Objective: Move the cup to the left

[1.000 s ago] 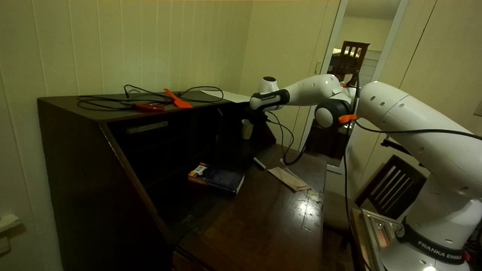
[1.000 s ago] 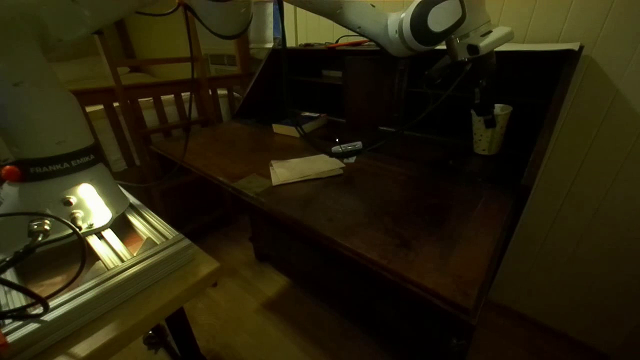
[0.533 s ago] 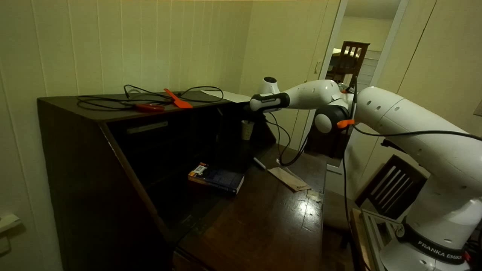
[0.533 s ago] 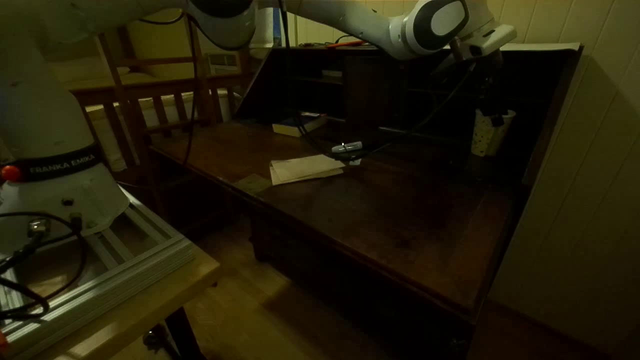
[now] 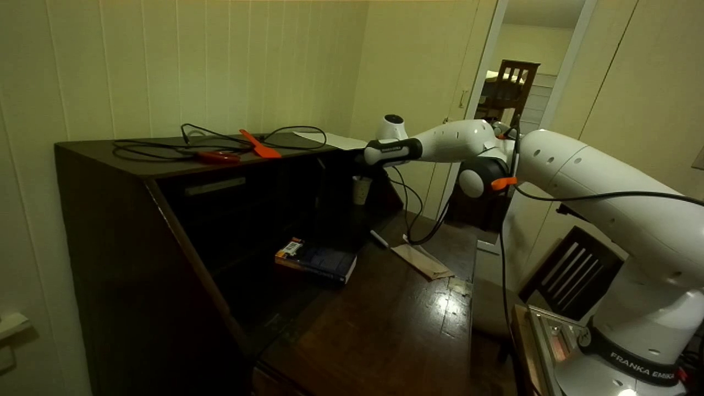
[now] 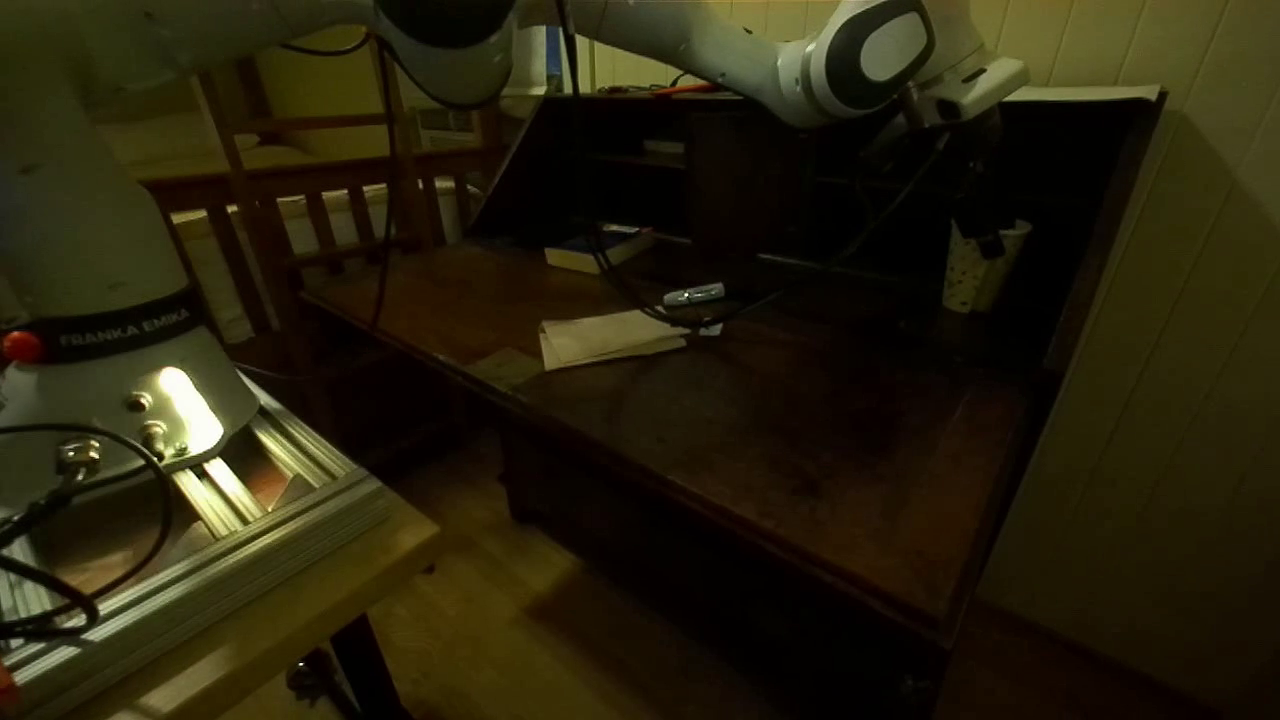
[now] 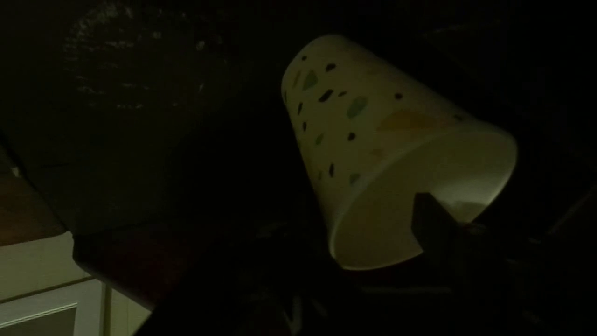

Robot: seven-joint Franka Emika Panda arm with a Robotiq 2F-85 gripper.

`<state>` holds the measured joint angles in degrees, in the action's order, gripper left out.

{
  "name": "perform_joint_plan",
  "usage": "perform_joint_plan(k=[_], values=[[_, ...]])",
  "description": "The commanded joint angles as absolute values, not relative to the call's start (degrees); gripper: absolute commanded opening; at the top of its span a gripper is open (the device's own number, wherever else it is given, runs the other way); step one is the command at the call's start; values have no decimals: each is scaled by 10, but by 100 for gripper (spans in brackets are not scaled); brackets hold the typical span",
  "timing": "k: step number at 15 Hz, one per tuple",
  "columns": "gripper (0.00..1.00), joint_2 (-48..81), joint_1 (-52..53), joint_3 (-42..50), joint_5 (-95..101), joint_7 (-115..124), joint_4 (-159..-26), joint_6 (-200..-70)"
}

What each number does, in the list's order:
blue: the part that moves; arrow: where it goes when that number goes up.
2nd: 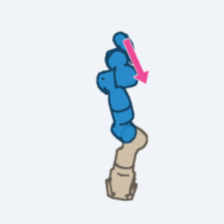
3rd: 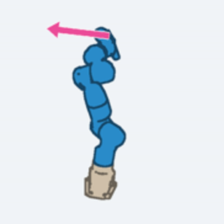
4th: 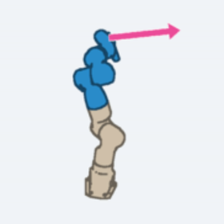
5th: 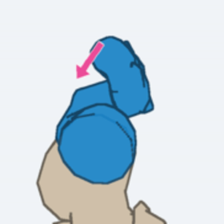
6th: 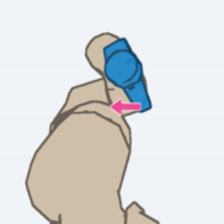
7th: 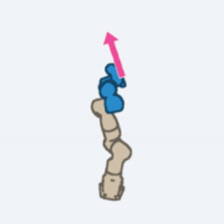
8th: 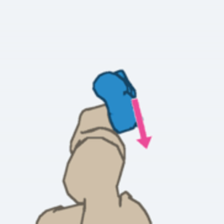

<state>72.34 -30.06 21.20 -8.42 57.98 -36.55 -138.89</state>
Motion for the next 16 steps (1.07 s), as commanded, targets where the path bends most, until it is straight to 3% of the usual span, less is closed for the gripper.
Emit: perform_joint_plan(k=[1, 5, 6, 16], values=[[31, 723, -301, 211, -82, 573, -353, -1373], [3, 723, -300, 210, -85, 574, -355, -1382], [1, 721, -300, 207, -85, 569, -357, -1381], [1, 649, -294, 192, -95, 479, -438, -1390]])
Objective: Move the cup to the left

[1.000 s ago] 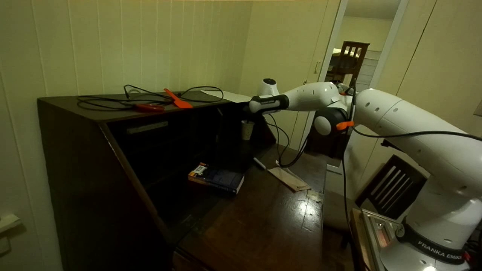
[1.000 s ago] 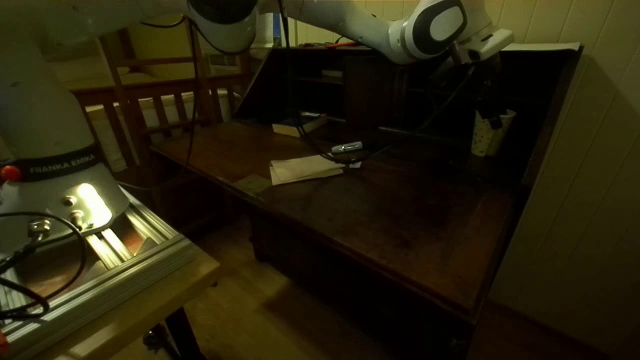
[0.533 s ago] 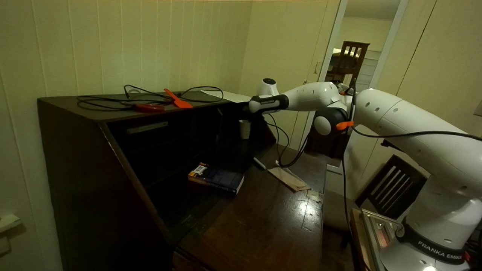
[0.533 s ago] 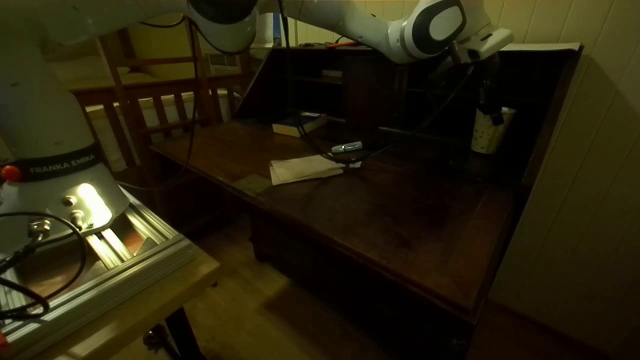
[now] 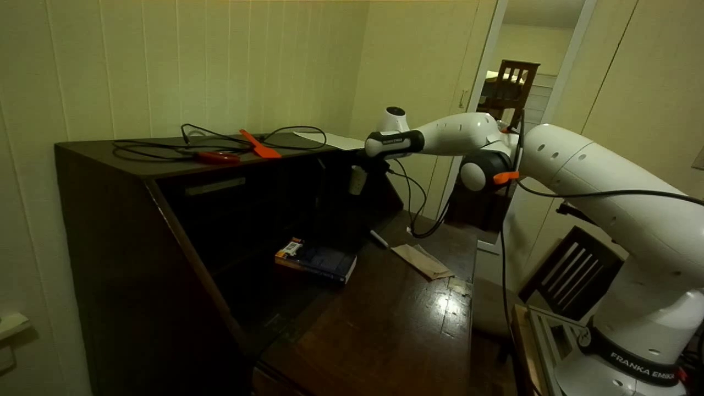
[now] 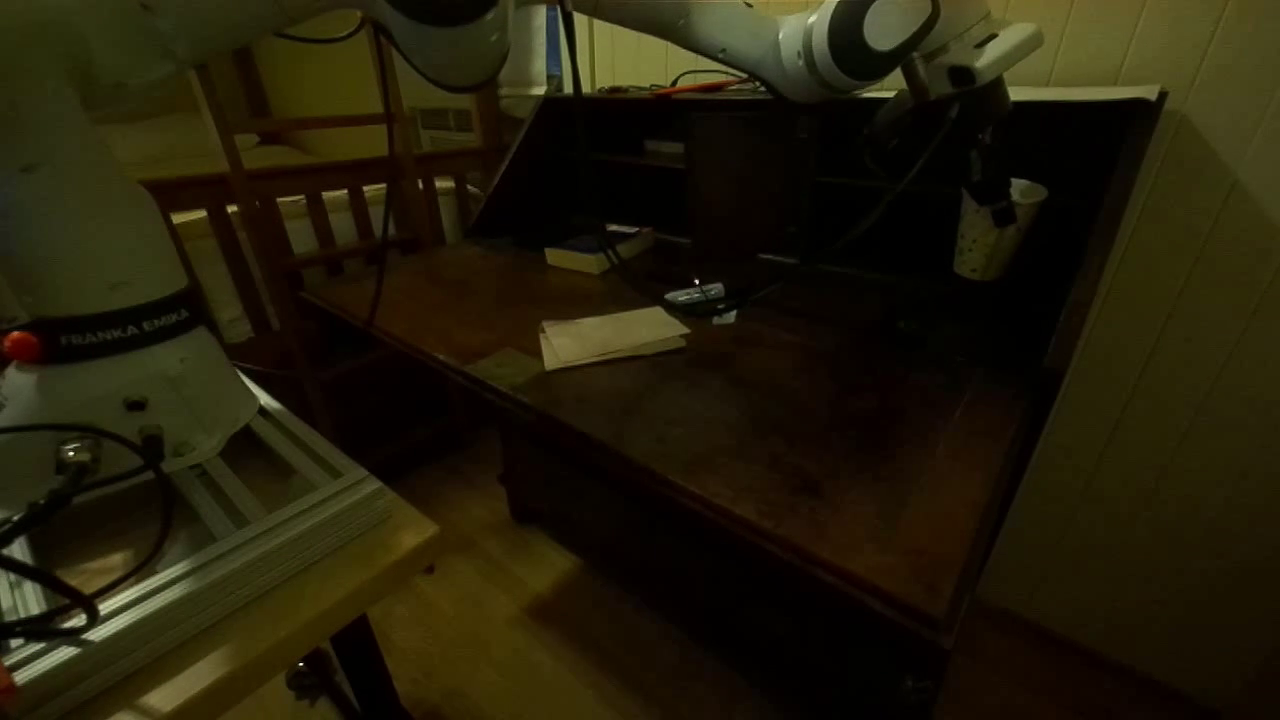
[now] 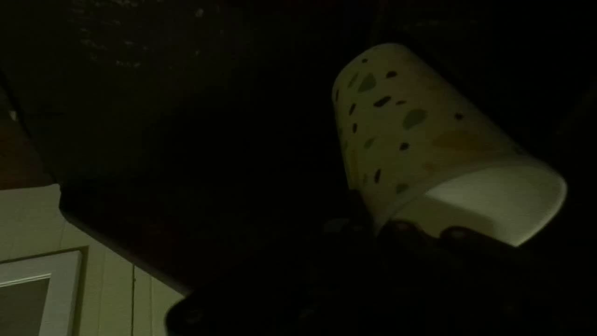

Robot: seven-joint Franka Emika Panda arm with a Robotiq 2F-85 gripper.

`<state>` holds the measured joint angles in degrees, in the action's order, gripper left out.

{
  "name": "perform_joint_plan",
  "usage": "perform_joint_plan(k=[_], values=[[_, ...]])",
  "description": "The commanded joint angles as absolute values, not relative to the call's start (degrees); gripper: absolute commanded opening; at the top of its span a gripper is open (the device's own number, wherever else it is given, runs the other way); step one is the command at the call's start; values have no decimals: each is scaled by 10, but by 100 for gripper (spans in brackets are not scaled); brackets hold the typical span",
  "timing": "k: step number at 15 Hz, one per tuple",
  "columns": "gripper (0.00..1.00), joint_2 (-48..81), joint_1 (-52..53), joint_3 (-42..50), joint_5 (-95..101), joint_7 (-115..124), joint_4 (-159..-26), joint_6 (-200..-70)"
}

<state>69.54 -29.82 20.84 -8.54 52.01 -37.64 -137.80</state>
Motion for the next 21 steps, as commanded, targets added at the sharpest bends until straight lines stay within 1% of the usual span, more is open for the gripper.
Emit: perform_joint_plan(k=[1, 6, 15, 21], values=[[1, 637, -292, 187, -97, 466, -453, -1392], [1, 562, -282, 154, -99, 393, -571, -1411], [1, 432, -268, 113, -94, 283, -780, -1494], [1, 325, -273, 81, -95, 191, -925, -1515]])
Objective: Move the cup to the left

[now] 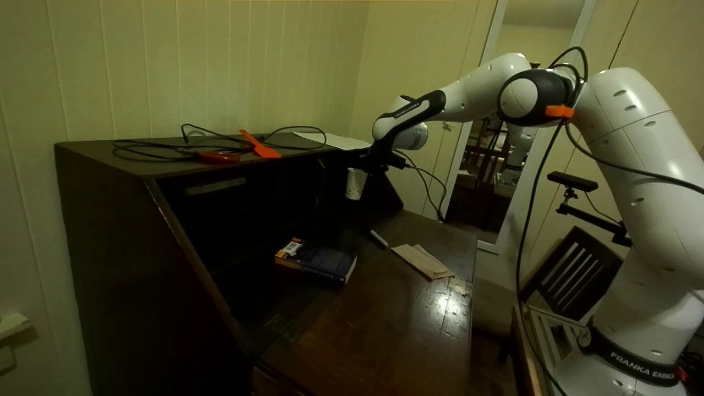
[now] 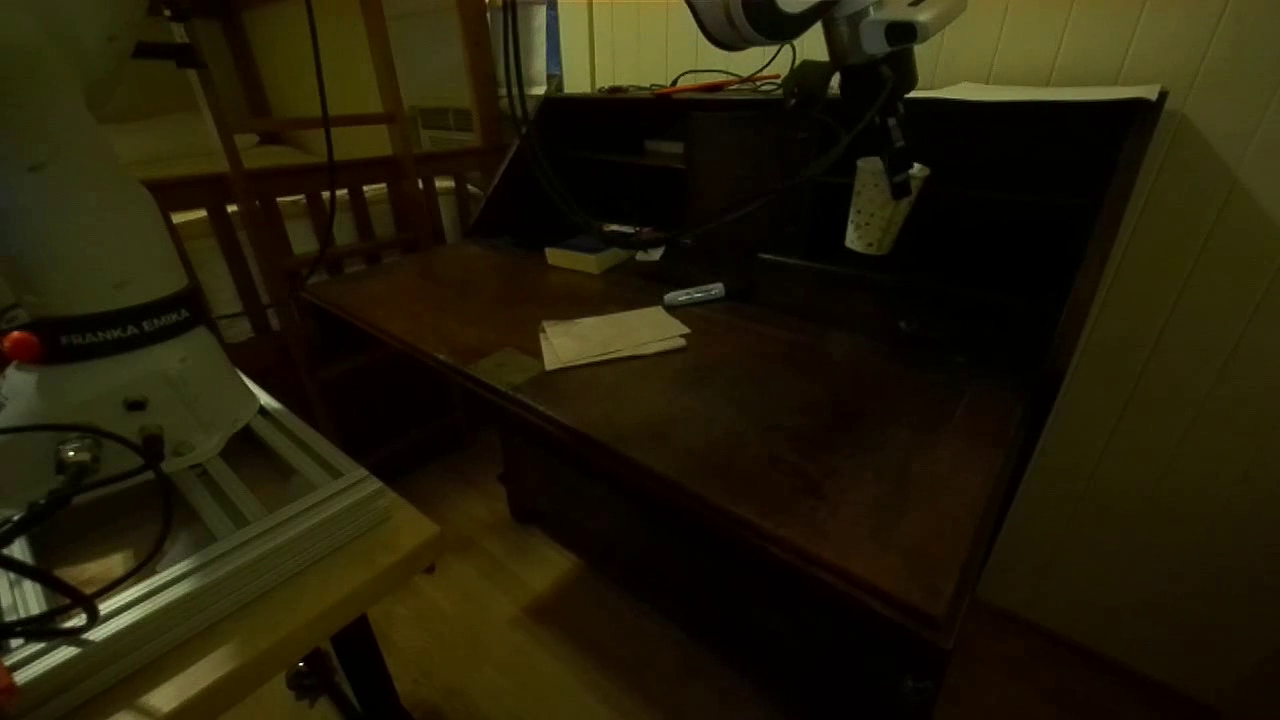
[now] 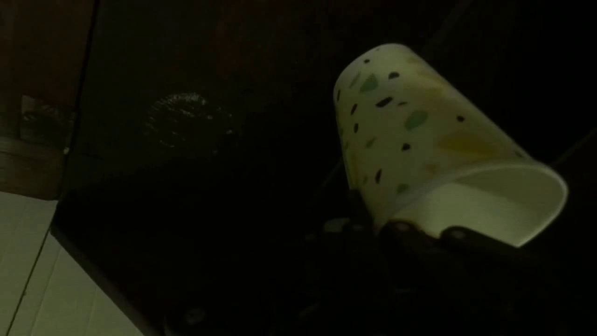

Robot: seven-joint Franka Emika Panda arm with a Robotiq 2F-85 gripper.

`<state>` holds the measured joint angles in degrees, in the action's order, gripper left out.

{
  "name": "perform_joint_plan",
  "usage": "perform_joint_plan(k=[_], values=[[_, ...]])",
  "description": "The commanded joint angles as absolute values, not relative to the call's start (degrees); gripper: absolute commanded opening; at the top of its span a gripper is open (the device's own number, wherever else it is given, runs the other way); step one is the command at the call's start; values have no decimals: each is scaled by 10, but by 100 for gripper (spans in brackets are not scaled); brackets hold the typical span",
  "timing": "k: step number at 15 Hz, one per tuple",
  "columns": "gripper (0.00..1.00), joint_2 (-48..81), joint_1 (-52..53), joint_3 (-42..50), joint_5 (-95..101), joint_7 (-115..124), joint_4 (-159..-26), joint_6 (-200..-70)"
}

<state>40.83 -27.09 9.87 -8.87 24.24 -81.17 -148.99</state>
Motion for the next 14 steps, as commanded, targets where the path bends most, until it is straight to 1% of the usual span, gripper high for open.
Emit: perform_joint_plan(k=[1, 5, 11, 14], values=[[1, 307, -276, 72, -98, 170, -950, -1518], [1, 232, -250, 79, -121, 93, -1051, -1540], [1, 110, -202, 88, -114, 43, -1215, -1557], [1, 69, -180, 85, -115, 24, -1266, -1565]])
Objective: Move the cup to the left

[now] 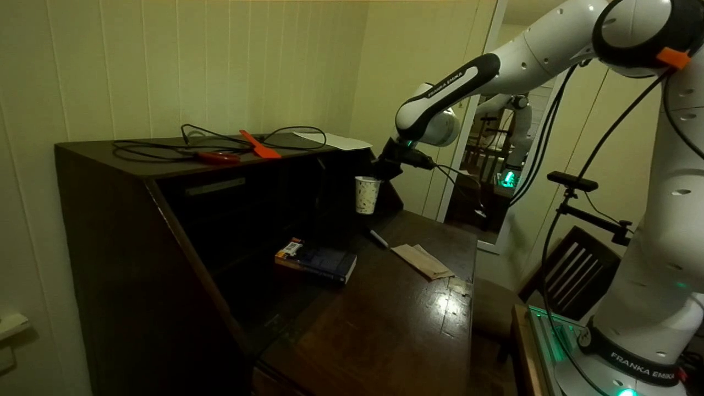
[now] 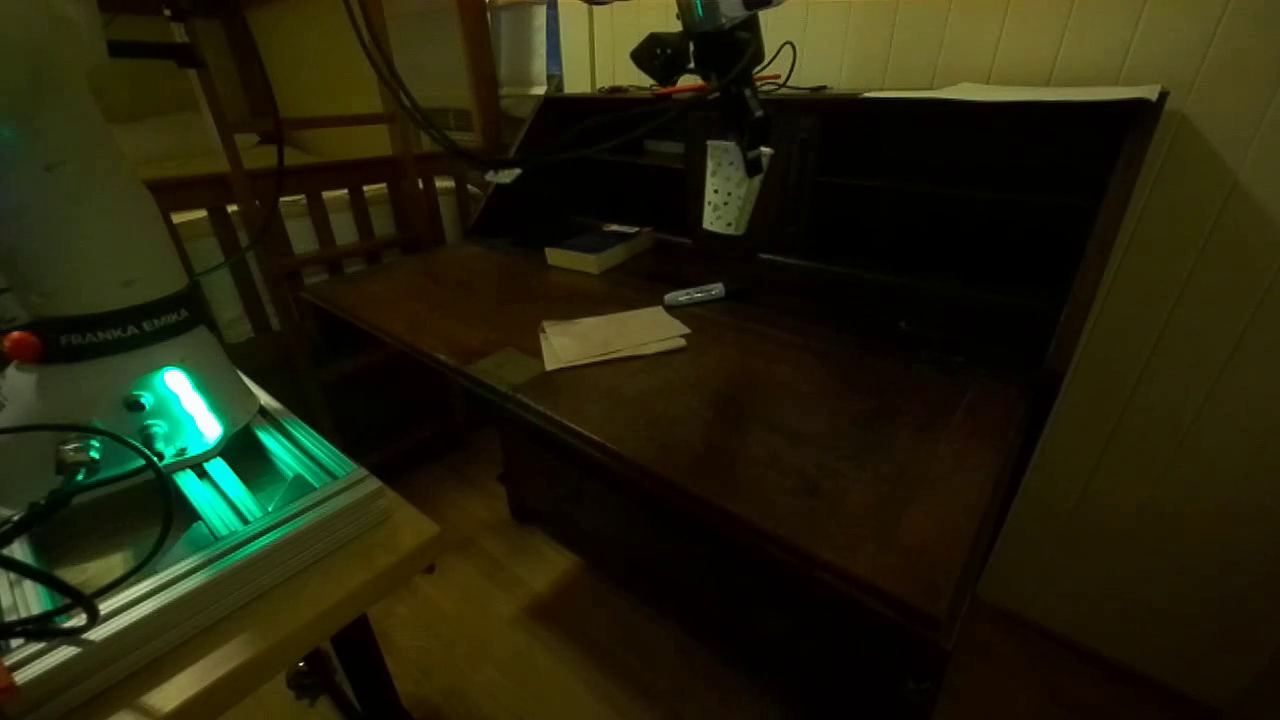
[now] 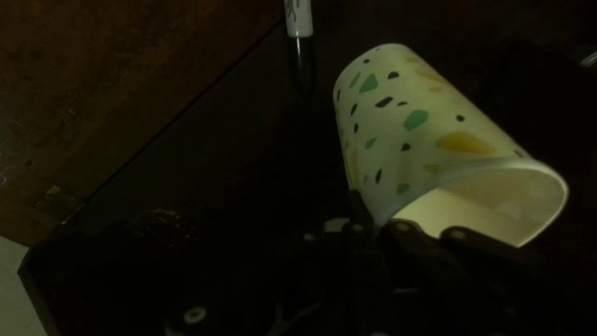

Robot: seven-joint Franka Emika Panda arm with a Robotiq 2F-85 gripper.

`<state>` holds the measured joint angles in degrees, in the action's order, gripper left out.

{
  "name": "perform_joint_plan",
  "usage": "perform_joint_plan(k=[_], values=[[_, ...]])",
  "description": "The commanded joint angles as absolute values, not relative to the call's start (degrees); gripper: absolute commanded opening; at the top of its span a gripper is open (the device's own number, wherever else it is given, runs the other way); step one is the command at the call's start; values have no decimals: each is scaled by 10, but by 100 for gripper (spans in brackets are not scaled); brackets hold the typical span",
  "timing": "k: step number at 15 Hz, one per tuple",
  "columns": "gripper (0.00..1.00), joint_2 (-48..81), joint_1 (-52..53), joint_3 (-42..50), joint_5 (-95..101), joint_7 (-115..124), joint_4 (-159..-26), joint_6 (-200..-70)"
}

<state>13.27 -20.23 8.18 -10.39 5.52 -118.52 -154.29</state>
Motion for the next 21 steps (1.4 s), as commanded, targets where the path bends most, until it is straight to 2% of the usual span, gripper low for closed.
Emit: perform_joint_plan(k=[1, 7, 15, 21], values=[[1, 58, -172, 84, -115, 18, -1281, -1568], [1, 21, -135, 81, -113, -21, -1316, -1555], [1, 34, -97, 55, -139, -94, -1306, -1563], [1, 85, -87, 26, -170, -125, -1293, -1649]])
